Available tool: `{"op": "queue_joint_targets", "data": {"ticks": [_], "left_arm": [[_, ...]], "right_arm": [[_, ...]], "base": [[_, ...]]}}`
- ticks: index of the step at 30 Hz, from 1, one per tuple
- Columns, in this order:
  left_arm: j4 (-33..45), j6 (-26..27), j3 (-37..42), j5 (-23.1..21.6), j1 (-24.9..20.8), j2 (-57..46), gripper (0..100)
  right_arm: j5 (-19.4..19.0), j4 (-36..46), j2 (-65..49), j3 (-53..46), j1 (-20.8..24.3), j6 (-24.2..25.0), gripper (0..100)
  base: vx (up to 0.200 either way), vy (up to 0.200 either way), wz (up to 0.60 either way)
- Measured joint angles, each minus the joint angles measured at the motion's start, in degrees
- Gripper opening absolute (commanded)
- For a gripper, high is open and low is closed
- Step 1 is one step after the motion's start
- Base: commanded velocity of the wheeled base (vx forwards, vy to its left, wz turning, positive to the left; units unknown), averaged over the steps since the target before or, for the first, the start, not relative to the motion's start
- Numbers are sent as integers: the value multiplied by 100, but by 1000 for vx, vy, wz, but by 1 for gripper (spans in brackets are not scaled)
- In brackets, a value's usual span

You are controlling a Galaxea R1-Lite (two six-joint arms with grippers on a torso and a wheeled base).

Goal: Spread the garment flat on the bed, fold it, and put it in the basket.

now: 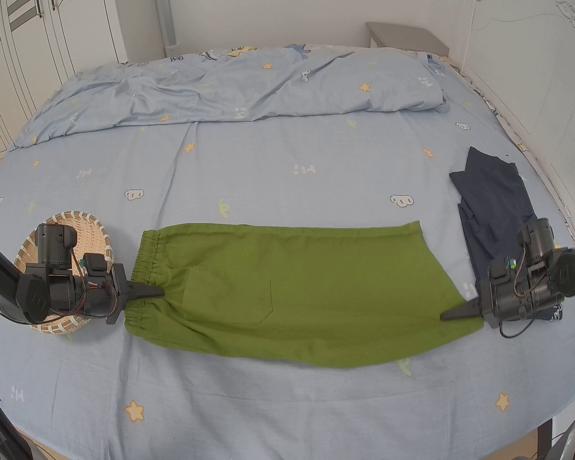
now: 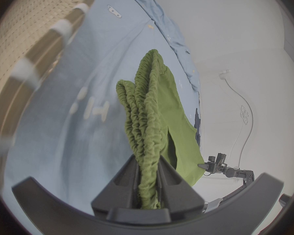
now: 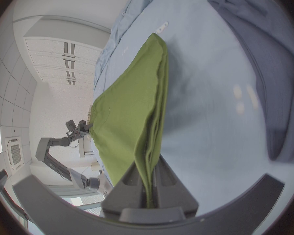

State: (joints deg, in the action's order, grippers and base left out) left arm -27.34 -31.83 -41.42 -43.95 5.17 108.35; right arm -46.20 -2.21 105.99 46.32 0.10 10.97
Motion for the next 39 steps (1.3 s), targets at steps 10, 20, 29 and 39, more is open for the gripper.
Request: {"op": "queue_joint_targets", "data": {"ticks": [10, 20, 29, 39], "left_arm": [[299, 761, 1373, -4, 169, -800, 0], [318, 1101, 2293, 13, 200, -1364, 0], [340, 1490, 2406, 27, 207, -1471, 0], [514, 1517, 2464, 82, 221, -1681, 0]], "right_arm": [[26, -347, -375, -1904, 20, -775, 0], [26, -1725, -491, -3283, 111, -892, 0], [30, -2032, -293, -3376, 139, -908, 100], [121, -2584, -508, -3371, 17, -657, 100]], "base": [[0, 0, 0], [0, 0, 0], [0, 0, 0], [0, 0, 0]]}}
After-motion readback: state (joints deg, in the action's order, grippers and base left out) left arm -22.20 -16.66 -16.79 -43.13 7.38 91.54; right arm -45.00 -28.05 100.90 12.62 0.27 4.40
